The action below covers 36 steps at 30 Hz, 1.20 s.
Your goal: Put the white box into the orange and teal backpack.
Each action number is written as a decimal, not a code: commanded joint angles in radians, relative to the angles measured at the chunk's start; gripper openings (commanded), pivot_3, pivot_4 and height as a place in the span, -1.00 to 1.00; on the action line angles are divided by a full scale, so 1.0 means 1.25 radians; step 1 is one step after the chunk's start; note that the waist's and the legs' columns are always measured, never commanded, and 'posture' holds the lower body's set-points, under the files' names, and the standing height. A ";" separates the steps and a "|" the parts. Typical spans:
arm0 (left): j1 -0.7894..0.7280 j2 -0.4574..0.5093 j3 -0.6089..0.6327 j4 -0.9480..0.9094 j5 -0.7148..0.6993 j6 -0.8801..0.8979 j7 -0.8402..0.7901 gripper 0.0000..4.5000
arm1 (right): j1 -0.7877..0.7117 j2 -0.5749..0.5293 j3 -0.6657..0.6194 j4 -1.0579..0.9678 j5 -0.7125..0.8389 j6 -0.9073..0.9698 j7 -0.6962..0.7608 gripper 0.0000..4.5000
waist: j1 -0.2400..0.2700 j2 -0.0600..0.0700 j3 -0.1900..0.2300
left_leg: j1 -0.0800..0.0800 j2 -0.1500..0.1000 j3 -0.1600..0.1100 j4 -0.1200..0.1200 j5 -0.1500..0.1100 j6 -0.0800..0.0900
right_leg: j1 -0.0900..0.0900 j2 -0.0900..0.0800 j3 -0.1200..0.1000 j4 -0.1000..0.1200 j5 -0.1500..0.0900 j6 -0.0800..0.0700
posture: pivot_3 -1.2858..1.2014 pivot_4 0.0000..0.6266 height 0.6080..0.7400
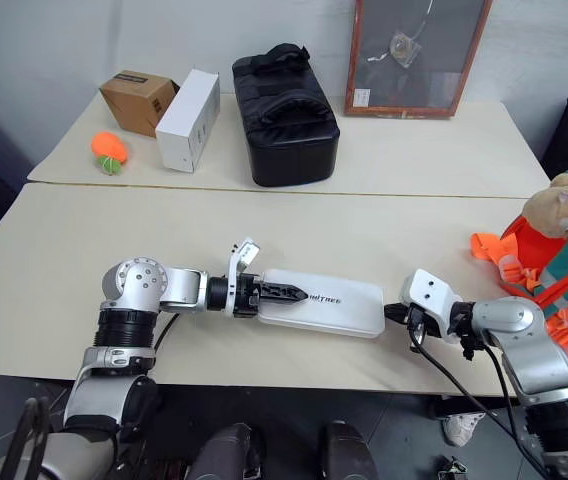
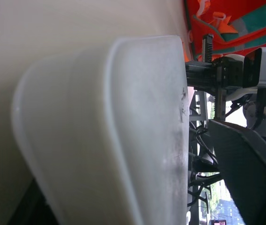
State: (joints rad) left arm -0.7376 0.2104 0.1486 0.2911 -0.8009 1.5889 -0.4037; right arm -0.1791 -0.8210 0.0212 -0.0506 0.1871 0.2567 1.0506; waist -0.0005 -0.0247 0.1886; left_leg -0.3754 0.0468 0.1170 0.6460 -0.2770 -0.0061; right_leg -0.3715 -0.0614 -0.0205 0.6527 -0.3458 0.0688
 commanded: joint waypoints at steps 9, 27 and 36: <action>0.015 0.024 0.125 -0.062 -0.055 -0.025 -0.080 -0.45 | 0.135 0.018 -0.156 -0.131 0.097 0.084 -0.093 -1.00 | -0.002 -0.001 0.000 | -0.002 0.001 0.000 0.000 0.000 0.000 | -0.002 0.000 0.000 0.000 0.000 0.000 | 0.03 -0.52 1.00; 0.008 -0.056 0.372 -0.236 -0.317 -0.139 -0.015 -0.45 | 0.439 0.099 -0.853 -0.404 0.490 0.510 -0.353 0.91 | -0.001 -0.002 0.002 | -0.010 0.000 -0.002 -0.002 -0.001 0.001 | -0.005 0.001 -0.001 -0.008 0.001 0.003 | 0.03 -0.52 1.00; 0.000 -0.009 0.324 -0.255 -0.352 -0.186 0.013 -0.45 | 0.290 0.007 -0.767 -0.208 0.427 0.458 -0.387 0.99 | -0.020 -0.003 0.002 | -0.009 0.001 0.000 -0.002 0.001 0.005 | -0.006 0.002 0.001 -0.009 0.001 0.003 | 0.03 -0.52 1.00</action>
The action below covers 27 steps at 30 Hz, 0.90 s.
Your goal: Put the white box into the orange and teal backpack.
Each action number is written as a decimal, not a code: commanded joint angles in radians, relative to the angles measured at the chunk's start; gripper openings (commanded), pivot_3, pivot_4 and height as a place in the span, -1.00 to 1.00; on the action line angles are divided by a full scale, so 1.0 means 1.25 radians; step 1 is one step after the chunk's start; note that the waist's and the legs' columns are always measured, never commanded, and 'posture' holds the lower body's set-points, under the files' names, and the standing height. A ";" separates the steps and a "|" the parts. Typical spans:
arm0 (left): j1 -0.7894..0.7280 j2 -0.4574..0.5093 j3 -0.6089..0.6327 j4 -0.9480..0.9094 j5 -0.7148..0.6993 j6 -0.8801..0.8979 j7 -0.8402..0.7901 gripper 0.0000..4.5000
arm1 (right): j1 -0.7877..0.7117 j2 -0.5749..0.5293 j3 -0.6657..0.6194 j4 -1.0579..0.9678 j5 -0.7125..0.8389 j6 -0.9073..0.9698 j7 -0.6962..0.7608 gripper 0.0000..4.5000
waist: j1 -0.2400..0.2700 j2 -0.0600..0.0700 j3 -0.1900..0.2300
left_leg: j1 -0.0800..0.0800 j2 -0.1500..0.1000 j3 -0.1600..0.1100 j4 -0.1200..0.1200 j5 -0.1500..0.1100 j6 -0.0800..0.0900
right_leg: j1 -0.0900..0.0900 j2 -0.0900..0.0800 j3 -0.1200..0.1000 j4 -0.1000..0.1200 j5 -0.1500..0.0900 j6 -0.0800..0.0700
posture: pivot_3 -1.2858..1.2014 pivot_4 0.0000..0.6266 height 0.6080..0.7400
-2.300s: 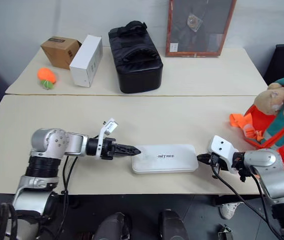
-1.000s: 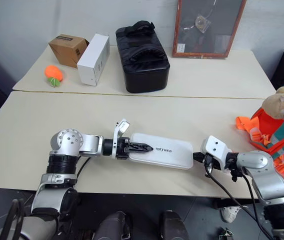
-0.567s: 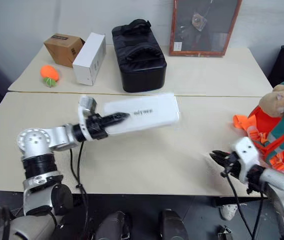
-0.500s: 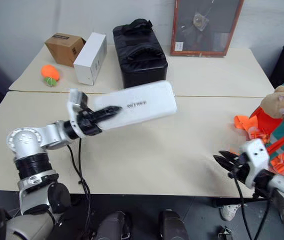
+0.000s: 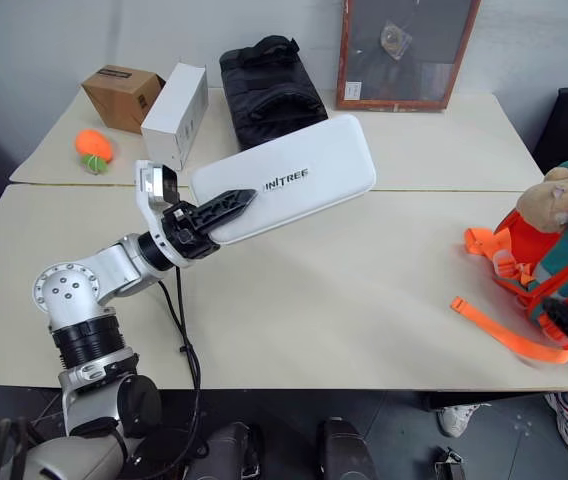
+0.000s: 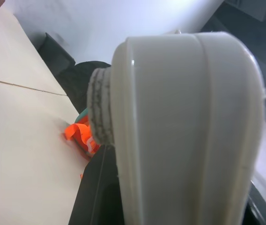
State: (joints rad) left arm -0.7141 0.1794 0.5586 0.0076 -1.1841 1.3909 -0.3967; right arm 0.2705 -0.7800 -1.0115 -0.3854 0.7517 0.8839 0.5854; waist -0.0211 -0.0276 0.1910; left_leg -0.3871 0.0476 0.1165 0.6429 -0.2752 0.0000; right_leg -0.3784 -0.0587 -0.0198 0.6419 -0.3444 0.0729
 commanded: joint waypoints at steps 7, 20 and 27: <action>-0.016 0.051 -0.025 -0.035 -0.072 -0.060 0.037 -0.45 | -0.340 -0.012 0.236 0.284 -0.097 -0.155 -0.046 0.99 | -0.003 0.001 0.001 | 0.000 0.000 0.001 0.001 0.001 0.000 | -0.002 0.000 0.001 0.002 0.000 0.001 | 0.03 -0.52 1.00; -0.032 0.137 -0.017 0.004 -0.082 -0.138 0.125 -0.45 | -0.457 0.024 0.349 0.358 -0.080 -0.247 0.082 -0.69 | -0.005 0.001 0.001 | -0.003 0.001 0.003 0.001 0.002 -0.001 | -0.004 0.001 0.002 0.002 0.000 0.001 | 0.03 -0.52 1.00; -0.029 0.192 -0.021 0.003 -0.088 -0.148 0.125 -0.45 | -0.511 -0.011 0.447 0.203 0.063 -0.120 0.235 -0.99 | -0.012 0.001 0.001 | -0.002 0.001 0.004 0.001 0.003 -0.003 | -0.007 0.002 0.003 0.006 0.000 0.001 | 0.03 -0.52 1.00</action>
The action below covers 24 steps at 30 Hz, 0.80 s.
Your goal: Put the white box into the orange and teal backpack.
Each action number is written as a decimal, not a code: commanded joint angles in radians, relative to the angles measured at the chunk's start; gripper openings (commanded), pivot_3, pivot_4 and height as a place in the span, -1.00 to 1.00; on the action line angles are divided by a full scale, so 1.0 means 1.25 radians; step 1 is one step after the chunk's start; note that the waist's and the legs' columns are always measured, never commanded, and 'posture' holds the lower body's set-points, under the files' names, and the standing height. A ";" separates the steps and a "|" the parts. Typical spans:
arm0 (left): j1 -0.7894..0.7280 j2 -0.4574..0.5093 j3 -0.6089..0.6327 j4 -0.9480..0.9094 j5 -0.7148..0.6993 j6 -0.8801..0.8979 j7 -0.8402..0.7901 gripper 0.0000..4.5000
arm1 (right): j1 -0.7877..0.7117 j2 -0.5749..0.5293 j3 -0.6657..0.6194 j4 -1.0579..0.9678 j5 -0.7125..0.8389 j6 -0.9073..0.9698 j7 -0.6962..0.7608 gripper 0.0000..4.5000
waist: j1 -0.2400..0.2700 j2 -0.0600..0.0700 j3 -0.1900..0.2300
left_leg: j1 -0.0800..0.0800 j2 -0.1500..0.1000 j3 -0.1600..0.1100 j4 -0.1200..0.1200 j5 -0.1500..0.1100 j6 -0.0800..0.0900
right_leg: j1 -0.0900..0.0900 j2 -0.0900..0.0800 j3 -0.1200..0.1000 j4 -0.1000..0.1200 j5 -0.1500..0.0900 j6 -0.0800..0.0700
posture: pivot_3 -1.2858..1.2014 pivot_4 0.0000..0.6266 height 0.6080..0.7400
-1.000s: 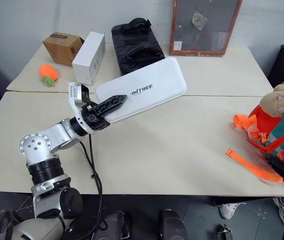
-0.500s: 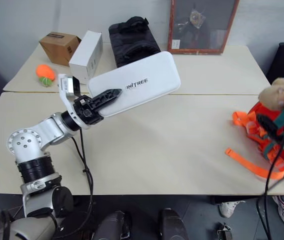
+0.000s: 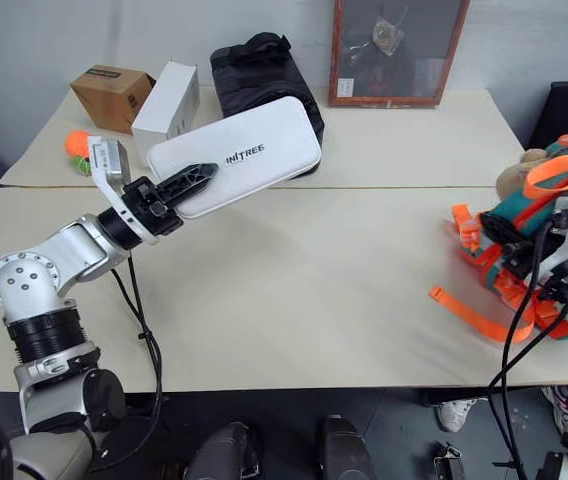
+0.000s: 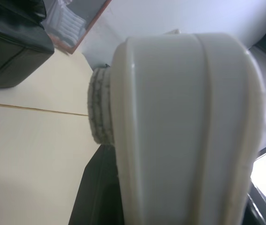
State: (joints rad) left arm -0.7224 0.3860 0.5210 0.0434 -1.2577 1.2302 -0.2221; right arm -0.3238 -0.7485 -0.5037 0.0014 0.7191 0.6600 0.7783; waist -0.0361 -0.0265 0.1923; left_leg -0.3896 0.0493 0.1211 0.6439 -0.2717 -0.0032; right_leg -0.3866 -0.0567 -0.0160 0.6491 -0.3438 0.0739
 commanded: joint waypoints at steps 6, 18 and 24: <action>-0.034 0.106 -0.013 -0.014 0.001 -0.035 -0.082 -0.45 | -0.099 -0.091 0.144 -0.221 0.208 0.161 0.230 -0.99 | 0.002 -0.001 0.000 | -0.002 0.001 0.001 -0.001 0.001 -0.002 | -0.005 0.001 0.001 0.004 -0.001 -0.002 | 0.03 -0.52 1.00; -0.050 0.297 -0.022 -0.041 0.003 -0.066 -0.321 -0.45 | -0.243 -0.138 0.190 -0.224 0.387 0.302 0.355 -0.99 | 0.007 -0.001 0.001 | -0.012 0.000 -0.001 0.001 -0.001 0.001 | -0.012 -0.003 -0.002 0.002 -0.002 -0.003 | 0.03 -0.52 1.00; -0.035 0.348 -0.160 -0.120 0.181 -0.210 -0.456 -0.45 | -0.254 -0.127 0.211 -0.204 0.365 0.292 0.348 -0.99 | 0.007 -0.001 0.001 | -0.014 -0.001 -0.001 0.001 -0.002 0.003 | -0.014 -0.003 -0.002 0.002 -0.002 -0.003 | 0.03 -0.52 1.00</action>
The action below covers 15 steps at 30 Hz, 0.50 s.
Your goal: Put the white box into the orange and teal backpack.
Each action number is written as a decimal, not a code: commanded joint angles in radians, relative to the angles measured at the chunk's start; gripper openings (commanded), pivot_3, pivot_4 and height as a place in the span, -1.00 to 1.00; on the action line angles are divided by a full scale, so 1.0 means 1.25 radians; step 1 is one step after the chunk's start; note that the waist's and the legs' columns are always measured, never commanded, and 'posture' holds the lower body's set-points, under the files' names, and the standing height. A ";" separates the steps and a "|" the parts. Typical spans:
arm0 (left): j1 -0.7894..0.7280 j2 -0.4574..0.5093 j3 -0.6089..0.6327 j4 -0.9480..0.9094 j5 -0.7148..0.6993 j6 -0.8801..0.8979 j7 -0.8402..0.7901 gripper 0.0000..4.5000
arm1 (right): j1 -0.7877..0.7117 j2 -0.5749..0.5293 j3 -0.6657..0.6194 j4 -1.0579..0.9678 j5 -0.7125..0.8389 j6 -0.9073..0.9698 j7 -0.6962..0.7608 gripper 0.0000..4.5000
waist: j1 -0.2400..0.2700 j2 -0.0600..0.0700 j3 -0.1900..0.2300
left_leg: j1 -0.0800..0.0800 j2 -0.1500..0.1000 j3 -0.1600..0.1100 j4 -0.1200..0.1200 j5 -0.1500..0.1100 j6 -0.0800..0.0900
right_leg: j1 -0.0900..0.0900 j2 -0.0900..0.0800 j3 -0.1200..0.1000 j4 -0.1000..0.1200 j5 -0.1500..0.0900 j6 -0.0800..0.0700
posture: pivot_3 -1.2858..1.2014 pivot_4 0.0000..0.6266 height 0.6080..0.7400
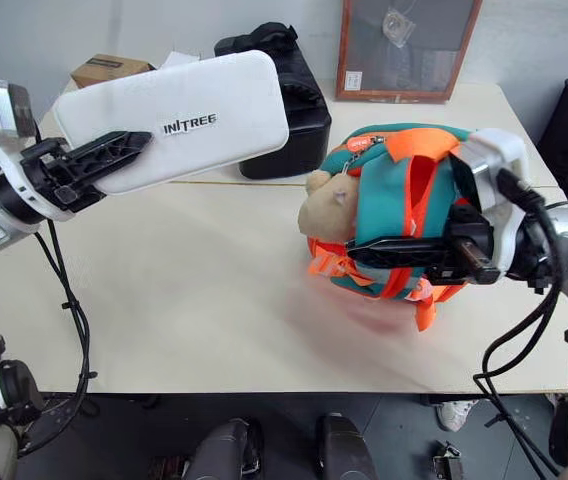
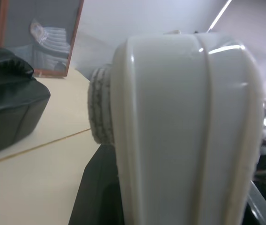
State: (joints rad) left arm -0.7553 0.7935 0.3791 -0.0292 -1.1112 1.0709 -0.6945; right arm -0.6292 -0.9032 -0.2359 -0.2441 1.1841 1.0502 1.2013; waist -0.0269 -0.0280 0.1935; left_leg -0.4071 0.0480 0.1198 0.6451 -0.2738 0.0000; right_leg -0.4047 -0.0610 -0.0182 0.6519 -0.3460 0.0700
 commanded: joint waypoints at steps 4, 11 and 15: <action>-0.044 0.006 -0.118 -0.034 0.163 -0.178 -0.123 -0.45 | 0.010 -0.016 0.007 -0.002 -0.031 -0.031 0.043 -0.99 | 0.001 0.000 0.000 | 0.000 0.000 0.001 0.001 0.000 0.001 | 0.000 0.000 0.000 0.000 0.000 0.000 | 0.03 -0.52 1.00; -0.132 -0.046 -0.223 0.072 0.288 -0.279 -0.208 -0.45 | 0.047 -0.051 -0.012 -0.002 -0.035 -0.037 0.090 -0.99 | 0.001 0.000 0.000 | 0.000 0.000 0.001 0.002 0.000 0.002 | 0.000 0.000 0.000 0.001 0.000 0.000 | 0.03 -0.52 1.00; -0.172 -0.067 -0.243 0.102 0.295 -0.279 -0.270 -0.45 | 0.063 -0.046 -0.029 -0.012 -0.014 -0.032 0.068 -0.99 | 0.000 0.000 0.000 | -0.001 0.000 0.001 0.002 0.000 0.002 | -0.001 0.000 0.000 0.002 0.000 0.000 | 0.03 -0.52 1.00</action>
State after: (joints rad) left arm -0.9292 0.7090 0.0649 0.1173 -0.7344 0.7398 -0.9889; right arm -0.5382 -0.9486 -0.2236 -0.2328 1.1390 1.0205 1.2893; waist -0.0274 -0.0281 0.1935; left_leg -0.4092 0.0479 0.1216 0.6480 -0.2733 0.0020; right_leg -0.4076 -0.0605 -0.0172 0.6556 -0.3459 0.0702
